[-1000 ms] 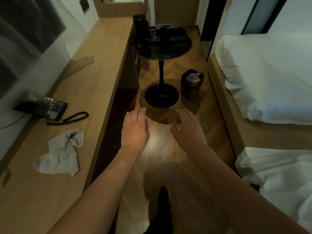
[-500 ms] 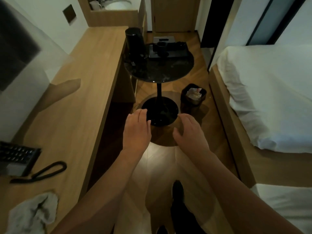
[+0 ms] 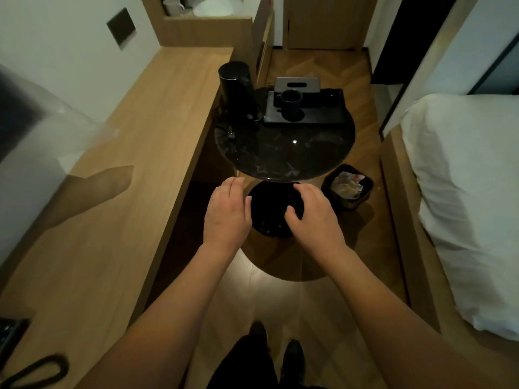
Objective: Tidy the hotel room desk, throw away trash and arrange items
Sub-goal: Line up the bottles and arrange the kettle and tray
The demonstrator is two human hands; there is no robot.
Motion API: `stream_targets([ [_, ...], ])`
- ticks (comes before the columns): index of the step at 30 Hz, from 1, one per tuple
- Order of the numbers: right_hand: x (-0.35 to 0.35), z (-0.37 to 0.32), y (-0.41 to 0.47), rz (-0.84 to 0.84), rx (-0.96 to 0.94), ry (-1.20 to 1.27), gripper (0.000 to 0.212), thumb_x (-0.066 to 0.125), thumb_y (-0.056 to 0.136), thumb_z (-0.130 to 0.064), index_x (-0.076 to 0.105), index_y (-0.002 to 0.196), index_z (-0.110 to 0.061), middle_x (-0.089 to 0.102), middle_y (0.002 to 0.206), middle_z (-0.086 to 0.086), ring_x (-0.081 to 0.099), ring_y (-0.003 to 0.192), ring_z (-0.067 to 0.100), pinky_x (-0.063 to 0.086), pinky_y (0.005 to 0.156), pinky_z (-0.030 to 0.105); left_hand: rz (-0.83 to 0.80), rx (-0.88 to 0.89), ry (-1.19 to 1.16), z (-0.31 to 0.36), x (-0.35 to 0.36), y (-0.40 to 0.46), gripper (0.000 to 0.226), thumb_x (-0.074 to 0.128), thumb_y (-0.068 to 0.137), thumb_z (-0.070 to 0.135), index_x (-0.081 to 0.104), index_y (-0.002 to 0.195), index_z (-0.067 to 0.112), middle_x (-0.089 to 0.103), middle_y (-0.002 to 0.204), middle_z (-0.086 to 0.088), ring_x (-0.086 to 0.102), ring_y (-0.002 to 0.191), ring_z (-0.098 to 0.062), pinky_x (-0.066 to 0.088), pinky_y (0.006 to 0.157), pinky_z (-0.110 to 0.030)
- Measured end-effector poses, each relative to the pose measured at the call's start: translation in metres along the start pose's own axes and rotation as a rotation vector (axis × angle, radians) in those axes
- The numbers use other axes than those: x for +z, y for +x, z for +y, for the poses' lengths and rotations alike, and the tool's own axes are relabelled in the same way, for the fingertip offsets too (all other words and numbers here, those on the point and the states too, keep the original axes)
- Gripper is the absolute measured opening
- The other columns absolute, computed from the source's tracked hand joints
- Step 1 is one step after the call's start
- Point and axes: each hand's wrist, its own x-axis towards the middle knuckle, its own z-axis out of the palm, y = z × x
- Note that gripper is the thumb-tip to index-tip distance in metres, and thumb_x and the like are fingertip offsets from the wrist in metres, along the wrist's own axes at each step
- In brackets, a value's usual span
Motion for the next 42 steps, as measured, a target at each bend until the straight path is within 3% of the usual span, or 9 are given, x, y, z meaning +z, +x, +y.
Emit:
stream_targets([
  [10,0.042,-0.009,0.176,-0.107,0.1,-0.025,0.056,0.059,0.096,-0.029,0.039,0.148,-0.023,0.039,0.152,-0.005,0.037,0.14,0.012,0.035,0.115,0.033,-0.046,-0.148,-0.077,-0.06,0.065,0.164,0.045,0.051,0.104,0.031,0.046,0.146,0.016,0.05,0.144,-0.001,0.049,0.132,-0.017,0.039,0.106,-0.026],
  [16,0.057,-0.022,0.272,-0.132,0.093,-0.016,0.055,0.057,0.097,-0.029,0.039,0.148,-0.024,0.039,0.152,-0.005,0.038,0.139,0.012,0.032,0.108,0.025,-0.077,-0.212,-0.128,-0.084,0.087,0.25,0.045,0.05,0.104,0.03,0.045,0.146,0.015,0.049,0.146,-0.002,0.048,0.133,-0.018,0.038,0.105,-0.026],
  [26,0.082,-0.034,0.435,-0.191,0.024,0.031,0.057,0.057,0.096,-0.034,0.039,0.148,-0.019,0.041,0.15,0.001,0.041,0.136,0.016,0.035,0.107,0.028,-0.117,-0.346,-0.138,-0.114,0.119,0.344,0.043,0.054,0.103,0.026,0.048,0.143,0.013,0.05,0.143,-0.004,0.05,0.131,-0.022,0.043,0.108,-0.035],
  [31,0.104,-0.038,0.51,-0.218,0.072,-0.019,0.064,0.06,0.094,-0.038,0.038,0.148,-0.01,0.045,0.147,0.01,0.045,0.134,0.027,0.039,0.105,0.034,-0.126,-0.414,-0.12,-0.129,0.137,0.385,0.043,0.052,0.103,0.028,0.048,0.143,0.014,0.05,0.143,-0.004,0.05,0.13,-0.021,0.042,0.108,-0.034],
  [33,0.116,-0.039,0.533,-0.246,0.103,-0.05,0.063,0.062,0.093,-0.04,0.041,0.144,-0.008,0.051,0.141,0.012,0.05,0.128,0.03,0.042,0.097,0.035,-0.123,-0.441,-0.115,-0.137,0.144,0.397,0.043,0.052,0.103,0.028,0.048,0.143,0.014,0.05,0.143,-0.004,0.049,0.131,-0.02,0.04,0.109,-0.032],
  [37,0.136,-0.038,0.559,-0.283,0.159,-0.129,0.042,0.061,0.092,-0.043,0.058,0.117,-0.009,0.065,0.113,0.013,0.061,0.105,0.035,0.04,0.073,0.033,-0.136,-0.467,-0.131,-0.157,0.162,0.418,0.042,0.052,0.103,0.026,0.049,0.142,0.011,0.051,0.142,-0.007,0.049,0.13,-0.022,0.038,0.109,-0.03],
  [42,0.144,-0.036,0.565,-0.26,0.204,-0.103,0.034,0.059,0.094,-0.039,0.057,0.108,-0.008,0.066,0.107,0.015,0.061,0.102,0.039,0.034,0.071,0.032,-0.18,-0.438,-0.151,-0.173,0.184,0.448,0.042,0.053,0.102,0.025,0.05,0.141,0.011,0.052,0.141,-0.008,0.051,0.128,-0.023,0.039,0.107,-0.029],
])
